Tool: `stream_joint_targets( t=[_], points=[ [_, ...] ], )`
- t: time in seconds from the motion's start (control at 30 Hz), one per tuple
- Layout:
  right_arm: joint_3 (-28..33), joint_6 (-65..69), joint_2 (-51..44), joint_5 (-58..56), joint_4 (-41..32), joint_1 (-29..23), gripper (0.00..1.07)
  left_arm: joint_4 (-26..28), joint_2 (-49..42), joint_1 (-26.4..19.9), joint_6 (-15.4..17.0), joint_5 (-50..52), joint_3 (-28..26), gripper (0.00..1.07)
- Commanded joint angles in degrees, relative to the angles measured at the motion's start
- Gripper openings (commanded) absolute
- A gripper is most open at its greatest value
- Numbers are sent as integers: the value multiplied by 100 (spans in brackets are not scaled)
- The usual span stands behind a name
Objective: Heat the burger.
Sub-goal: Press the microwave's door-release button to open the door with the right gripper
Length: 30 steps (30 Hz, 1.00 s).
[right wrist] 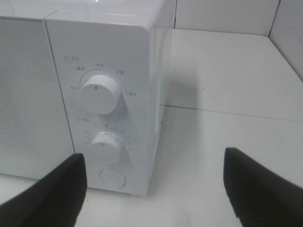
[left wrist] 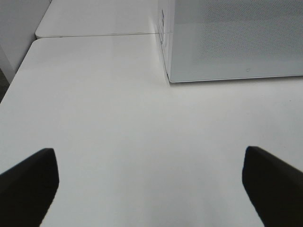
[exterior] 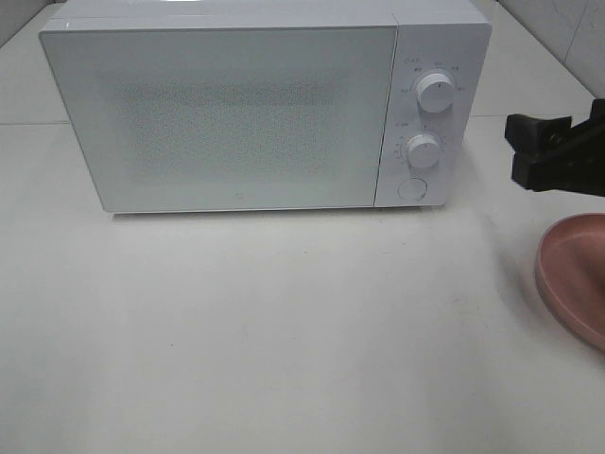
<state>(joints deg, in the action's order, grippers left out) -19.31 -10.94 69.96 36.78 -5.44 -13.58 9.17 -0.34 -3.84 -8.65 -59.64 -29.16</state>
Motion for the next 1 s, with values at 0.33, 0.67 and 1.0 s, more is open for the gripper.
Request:
stream_joint_targets(
  t=[0.33, 0.67, 1.0],
  points=[
    [166, -991, 974, 1730, -1914, -1587, 76, 63, -92, 6, 11, 29, 11, 98],
    [143, -1295, 1736, 2573, -3088, -2515, 76, 63, -92, 6, 11, 29, 11, 98],
    [149, -877, 2194, 2939, -3707, -3128, 76, 63, -92, 6, 11, 29, 11, 98]
  ],
)
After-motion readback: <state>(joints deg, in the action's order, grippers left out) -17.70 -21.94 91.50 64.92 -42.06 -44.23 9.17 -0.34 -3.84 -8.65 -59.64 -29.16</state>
